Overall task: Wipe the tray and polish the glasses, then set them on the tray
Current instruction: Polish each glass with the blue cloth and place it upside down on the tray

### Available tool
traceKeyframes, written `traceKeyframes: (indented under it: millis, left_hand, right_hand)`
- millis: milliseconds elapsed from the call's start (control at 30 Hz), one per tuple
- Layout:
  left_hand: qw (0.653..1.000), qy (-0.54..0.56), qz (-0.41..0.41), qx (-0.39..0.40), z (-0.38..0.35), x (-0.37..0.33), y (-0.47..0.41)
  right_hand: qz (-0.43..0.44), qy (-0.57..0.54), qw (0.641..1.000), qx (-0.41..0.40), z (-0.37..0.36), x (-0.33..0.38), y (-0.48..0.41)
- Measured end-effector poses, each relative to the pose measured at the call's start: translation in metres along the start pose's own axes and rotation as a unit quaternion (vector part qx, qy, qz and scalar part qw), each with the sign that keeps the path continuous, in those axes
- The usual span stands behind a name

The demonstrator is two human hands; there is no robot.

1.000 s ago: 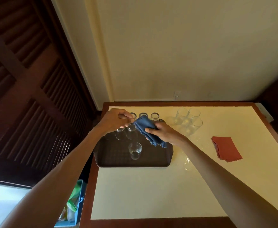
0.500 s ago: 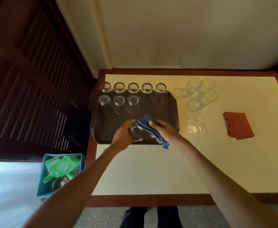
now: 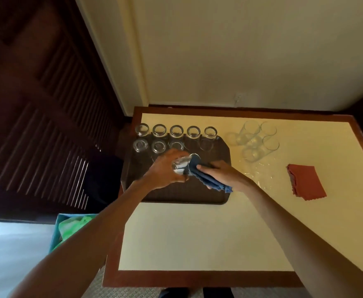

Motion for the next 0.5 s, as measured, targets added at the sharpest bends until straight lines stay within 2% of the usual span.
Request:
traceKeyframes:
  millis: [167, 267, 333, 367, 433, 500]
  left_hand:
    - [0.996, -0.024, -0.065, 0.058, 0.044, -0.046, -0.023]
    - [0.993, -0.045, -0.103, 0.045, 0.071, -0.077, -0.030]
    - [0.994, -0.038, -0.099, 0.035, 0.091, -0.098, -0.030]
    - [0.995, -0.013, -0.088, 0.045, 0.100, -0.106, -0.030]
    - [0.989, 0.110, -0.029, 0.099, 0.115, -0.116, -0.030]
    - [0.958, 0.245, 0.084, 0.121, 0.120, -0.122, -0.029]
  right_hand:
    - [0.045, 0.030, 0.998, 0.015, 0.019, 0.049, 0.007]
    - [0.073, 0.045, 0.996, 0.013, 0.027, 0.077, 0.013]
    - [0.089, 0.052, 0.994, -0.021, 0.034, 0.090, 0.017]
    - [0.099, 0.052, 0.993, -0.042, 0.038, 0.096, 0.018]
    - [0.126, 0.071, 0.986, -0.082, 0.047, 0.110, 0.026]
    - [0.161, 0.091, 0.978, -0.100, 0.053, 0.126, 0.034]
Point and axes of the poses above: each hand's wrist, its own y-axis away from the middle knuckle, its own z-axis out of the back of the hand, x = y × z, the point moved 2 cm from there along -y, towards the middle knuckle, and after that the axes turned 11 degrees about -x, right-handed, at the moved point
